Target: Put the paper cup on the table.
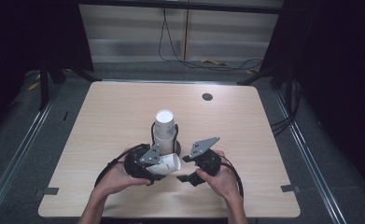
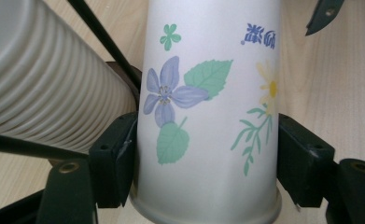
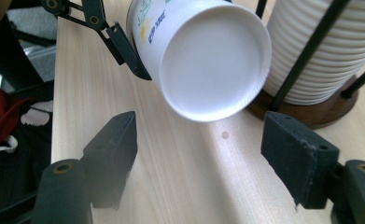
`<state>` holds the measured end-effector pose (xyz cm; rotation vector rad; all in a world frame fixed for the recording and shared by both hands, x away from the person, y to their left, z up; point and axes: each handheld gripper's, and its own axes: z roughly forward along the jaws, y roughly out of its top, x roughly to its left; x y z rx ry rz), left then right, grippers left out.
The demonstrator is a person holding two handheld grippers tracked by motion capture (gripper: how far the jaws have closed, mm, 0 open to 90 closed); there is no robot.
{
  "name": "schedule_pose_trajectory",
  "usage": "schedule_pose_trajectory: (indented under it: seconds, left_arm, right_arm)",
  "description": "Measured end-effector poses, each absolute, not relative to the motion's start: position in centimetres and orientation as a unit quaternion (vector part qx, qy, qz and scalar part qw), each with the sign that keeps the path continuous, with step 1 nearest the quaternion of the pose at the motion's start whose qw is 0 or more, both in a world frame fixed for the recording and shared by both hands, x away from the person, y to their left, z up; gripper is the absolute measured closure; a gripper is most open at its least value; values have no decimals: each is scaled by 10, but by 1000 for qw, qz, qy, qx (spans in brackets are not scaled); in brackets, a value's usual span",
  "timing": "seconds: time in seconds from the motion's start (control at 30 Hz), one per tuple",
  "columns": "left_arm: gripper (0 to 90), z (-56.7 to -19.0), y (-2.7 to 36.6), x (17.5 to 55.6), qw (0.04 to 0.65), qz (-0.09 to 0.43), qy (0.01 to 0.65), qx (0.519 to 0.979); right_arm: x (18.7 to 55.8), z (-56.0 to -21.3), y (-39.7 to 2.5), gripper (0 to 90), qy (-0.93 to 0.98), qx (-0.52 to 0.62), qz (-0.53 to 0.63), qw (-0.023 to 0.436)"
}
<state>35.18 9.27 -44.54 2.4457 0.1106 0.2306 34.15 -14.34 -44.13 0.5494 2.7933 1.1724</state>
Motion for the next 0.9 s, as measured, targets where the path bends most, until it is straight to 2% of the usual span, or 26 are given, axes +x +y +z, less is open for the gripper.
schedule_pose_trajectory:
  seconds: [0.17,0.3,0.63,0.9]
  left_arm:
    - [301,-448,88,350,321,87,33,942]
    - [300,-452,85,347,312,82,32,946]
    - [300,-456,76,342,302,84,18,950]
    - [301,-455,69,340,301,82,10,950]
  right_arm:
    - [344,-443,-134,203,920,176,348,32]
    - [346,-441,-131,196,922,171,347,22]
    - [350,-442,-120,290,938,158,309,-5]
    - [353,-442,-119,310,941,146,304,-21]
